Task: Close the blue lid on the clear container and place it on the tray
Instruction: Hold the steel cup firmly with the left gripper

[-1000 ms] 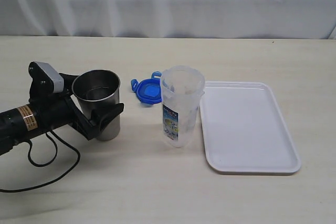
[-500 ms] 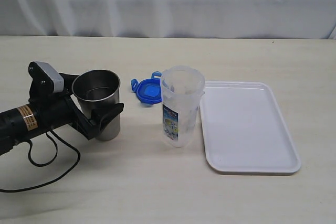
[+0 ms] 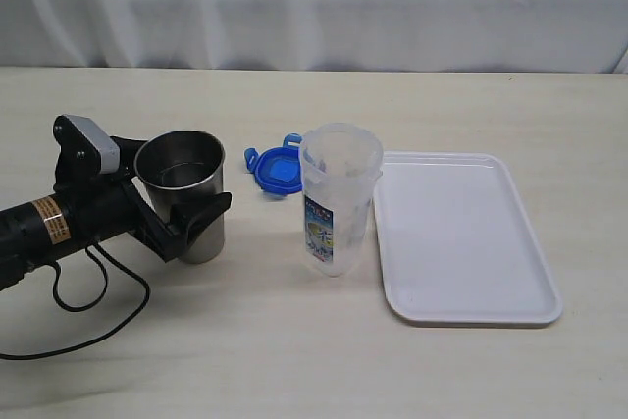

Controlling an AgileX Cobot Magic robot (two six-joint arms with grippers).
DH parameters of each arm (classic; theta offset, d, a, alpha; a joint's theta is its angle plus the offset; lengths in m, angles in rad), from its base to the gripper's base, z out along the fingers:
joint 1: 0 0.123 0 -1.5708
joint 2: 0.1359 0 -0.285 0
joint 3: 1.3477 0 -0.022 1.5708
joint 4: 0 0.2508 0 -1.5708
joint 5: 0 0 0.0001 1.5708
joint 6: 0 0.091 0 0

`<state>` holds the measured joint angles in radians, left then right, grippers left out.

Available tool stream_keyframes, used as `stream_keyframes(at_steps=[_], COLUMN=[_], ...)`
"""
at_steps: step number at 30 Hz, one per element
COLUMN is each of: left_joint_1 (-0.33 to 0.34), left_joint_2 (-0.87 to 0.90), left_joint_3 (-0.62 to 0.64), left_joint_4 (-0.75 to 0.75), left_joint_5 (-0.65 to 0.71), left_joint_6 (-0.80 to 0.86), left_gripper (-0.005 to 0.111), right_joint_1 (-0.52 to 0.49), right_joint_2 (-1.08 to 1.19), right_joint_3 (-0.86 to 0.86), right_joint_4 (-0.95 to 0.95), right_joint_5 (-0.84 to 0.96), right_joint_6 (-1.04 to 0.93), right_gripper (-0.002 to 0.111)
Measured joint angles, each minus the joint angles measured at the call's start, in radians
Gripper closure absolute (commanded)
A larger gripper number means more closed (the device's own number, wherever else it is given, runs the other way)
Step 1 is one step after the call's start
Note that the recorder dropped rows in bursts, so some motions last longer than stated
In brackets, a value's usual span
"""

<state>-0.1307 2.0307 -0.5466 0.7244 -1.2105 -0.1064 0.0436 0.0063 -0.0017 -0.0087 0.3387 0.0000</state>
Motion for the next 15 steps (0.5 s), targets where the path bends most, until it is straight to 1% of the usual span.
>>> stream_keyframes(at_steps=[5, 7, 10, 11, 13, 15], left_joint_1=[0.0, 0.0, 0.0, 0.0, 0.0, -0.001], left_joint_2=[0.0, 0.0, 0.0, 0.0, 0.0, 0.0], left_joint_3=[0.0, 0.0, 0.0, 0.0, 0.0, 0.0], left_joint_4=[0.0, 0.0, 0.0, 0.0, 0.004, 0.008], left_joint_5=[0.0, 0.0, 0.0, 0.0, -0.002, -0.002], left_joint_6=[0.0, 0.0, 0.0, 0.0, 0.0, 0.0], left_gripper=[0.002, 0.005, 0.02, 0.029, 0.043, 0.061], right_joint_1=[0.0, 0.0, 0.0, 0.0, 0.0, 0.0], right_joint_2=[0.0, 0.0, 0.0, 0.0, 0.0, 0.0], right_joint_3=[0.0, 0.0, 0.0, 0.0, 0.0, 0.0], right_joint_4=[0.0, 0.0, 0.0, 0.0, 0.0, 0.0], right_joint_5=[0.0, 0.0, 0.0, 0.0, 0.0, 0.0], right_joint_6=[0.0, 0.0, 0.0, 0.0, 0.0, 0.0], right_gripper=[0.104, 0.104, 0.104, 0.104, 0.104, 0.104])
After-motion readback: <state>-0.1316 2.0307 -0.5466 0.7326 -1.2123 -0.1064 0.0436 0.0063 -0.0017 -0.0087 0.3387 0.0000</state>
